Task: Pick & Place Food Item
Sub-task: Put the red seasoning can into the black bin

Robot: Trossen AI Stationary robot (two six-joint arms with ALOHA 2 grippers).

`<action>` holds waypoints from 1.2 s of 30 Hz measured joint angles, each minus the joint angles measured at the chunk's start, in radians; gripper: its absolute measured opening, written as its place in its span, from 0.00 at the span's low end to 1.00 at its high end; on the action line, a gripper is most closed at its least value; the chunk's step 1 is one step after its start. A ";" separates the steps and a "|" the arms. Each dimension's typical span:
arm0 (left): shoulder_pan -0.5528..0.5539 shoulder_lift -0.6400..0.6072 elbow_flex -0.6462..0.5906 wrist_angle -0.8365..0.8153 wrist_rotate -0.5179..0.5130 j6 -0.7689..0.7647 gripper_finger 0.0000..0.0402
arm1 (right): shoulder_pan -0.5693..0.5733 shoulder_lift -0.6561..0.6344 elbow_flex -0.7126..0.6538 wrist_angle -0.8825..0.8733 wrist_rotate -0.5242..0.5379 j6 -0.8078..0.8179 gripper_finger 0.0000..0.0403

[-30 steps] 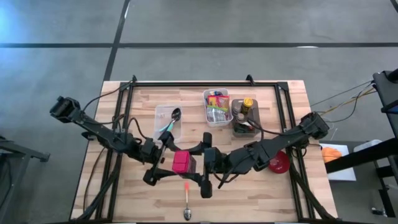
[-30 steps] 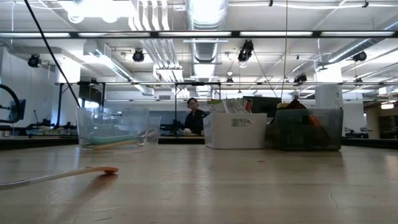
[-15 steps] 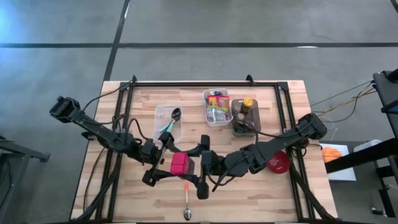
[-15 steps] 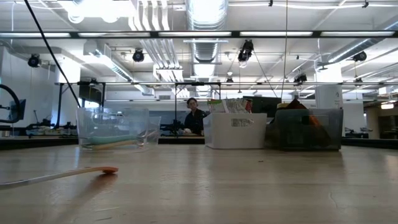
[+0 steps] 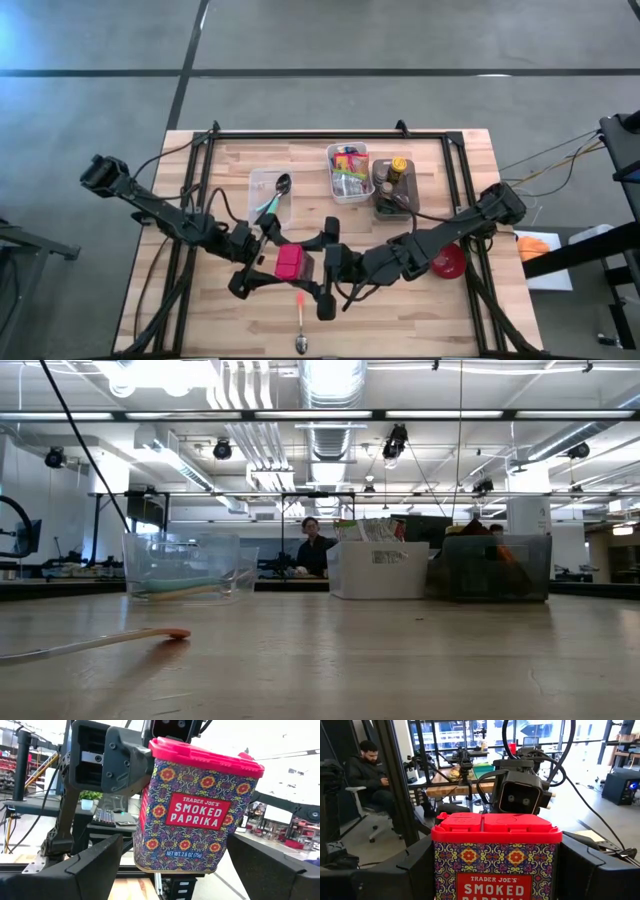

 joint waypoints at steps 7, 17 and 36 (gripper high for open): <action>0.000 -0.001 0.002 -0.002 0.040 0.048 0.90 | 0.002 -0.003 0.000 -0.012 0.000 0.000 0.70; 0.000 0.000 0.002 -0.040 0.041 0.102 0.98 | 0.002 -0.003 0.000 -0.020 -0.004 0.001 0.70; 0.000 0.000 0.002 -0.002 -0.008 0.137 0.96 | -0.017 0.027 0.000 0.072 0.007 -0.062 0.70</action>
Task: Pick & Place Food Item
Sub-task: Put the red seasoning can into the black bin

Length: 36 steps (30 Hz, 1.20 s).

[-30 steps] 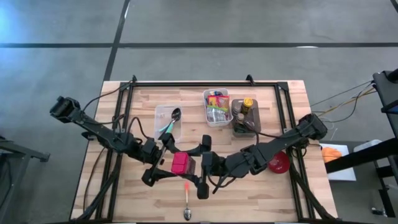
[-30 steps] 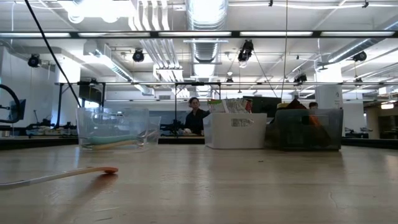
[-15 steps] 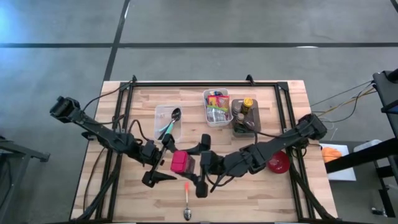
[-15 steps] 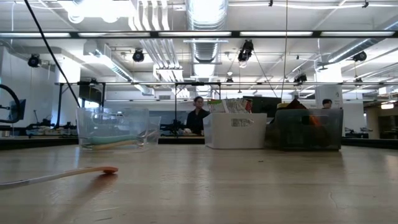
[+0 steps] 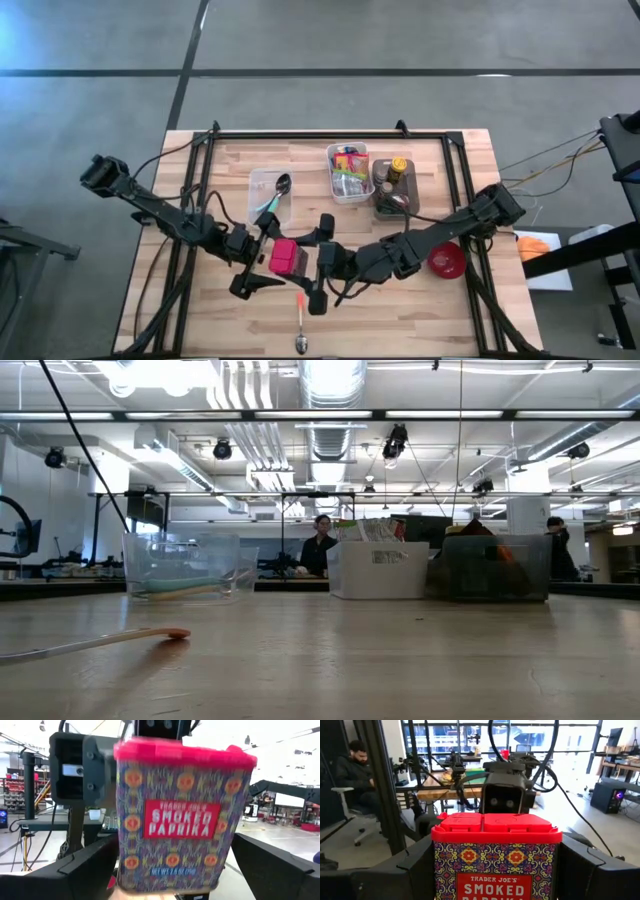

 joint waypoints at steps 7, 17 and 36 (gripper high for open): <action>0.000 0.000 0.000 0.002 0.001 0.007 0.96 | -0.007 0.002 0.000 0.037 -0.078 0.000 0.70; 0.000 0.000 0.000 0.008 0.008 0.007 0.90 | -0.019 0.002 -0.019 0.085 -0.127 -0.001 0.70; 0.000 -0.001 -0.001 0.001 0.004 -0.018 0.71 | -0.032 0.003 -0.050 0.109 -0.165 0.009 0.87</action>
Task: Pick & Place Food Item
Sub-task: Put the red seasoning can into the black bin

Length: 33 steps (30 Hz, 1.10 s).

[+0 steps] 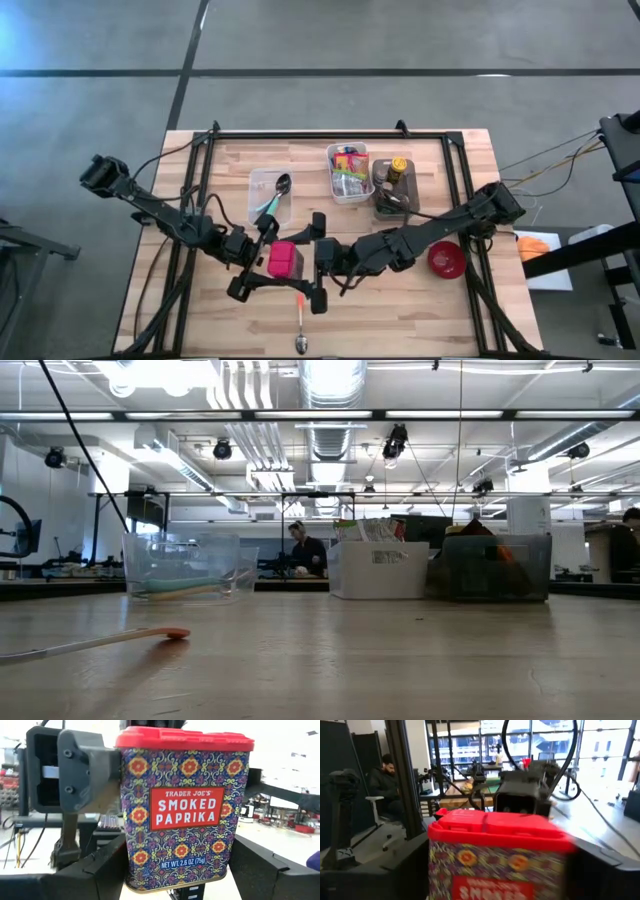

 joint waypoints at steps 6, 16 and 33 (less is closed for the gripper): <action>0.001 0.000 0.000 -0.009 -0.016 -0.017 0.71 | 0.001 0.002 -0.002 -0.009 0.004 0.017 0.97; 0.000 -0.031 0.000 -0.119 -0.117 -0.010 0.71 | 0.000 -0.001 -0.002 -0.061 0.108 0.087 0.98; -0.003 -0.118 0.043 -0.632 -0.435 0.005 0.70 | -0.027 -0.040 0.072 -0.515 0.263 0.462 0.99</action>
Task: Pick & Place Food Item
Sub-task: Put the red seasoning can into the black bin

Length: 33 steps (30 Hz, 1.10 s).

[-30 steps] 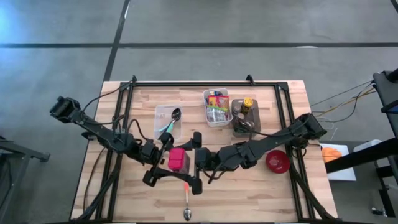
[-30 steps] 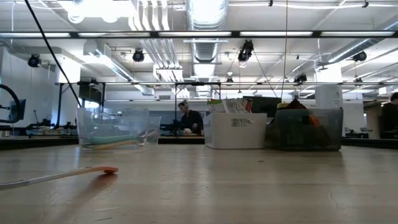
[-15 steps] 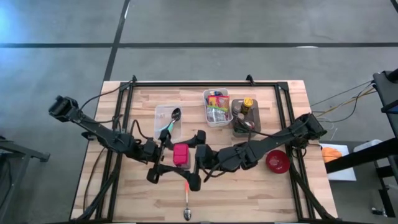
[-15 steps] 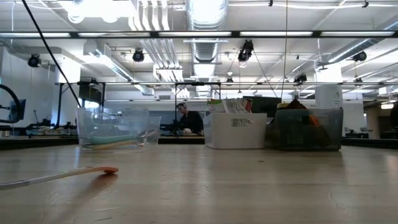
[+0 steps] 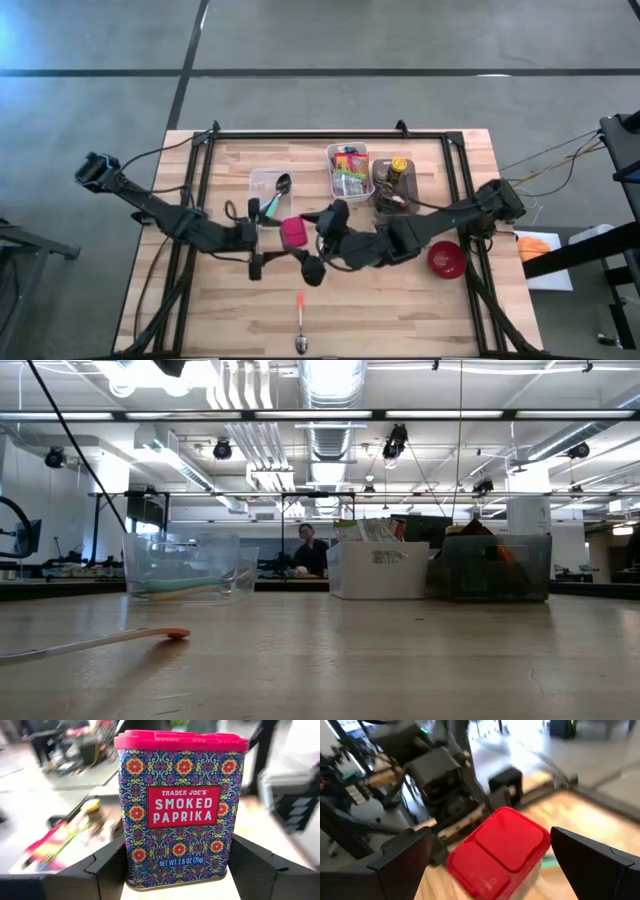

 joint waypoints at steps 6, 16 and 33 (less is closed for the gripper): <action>0.002 0.001 -0.004 -0.101 -0.125 0.008 0.70 | -0.079 -0.008 0.050 -0.261 -0.221 0.271 0.99; 0.004 0.001 -0.011 -0.150 -0.179 0.011 0.69 | -0.172 -0.006 0.083 -0.421 -0.282 0.380 0.99; 0.057 0.180 0.065 -0.158 -0.233 -0.004 0.69 | -0.190 0.023 0.081 -0.408 -0.301 0.366 0.99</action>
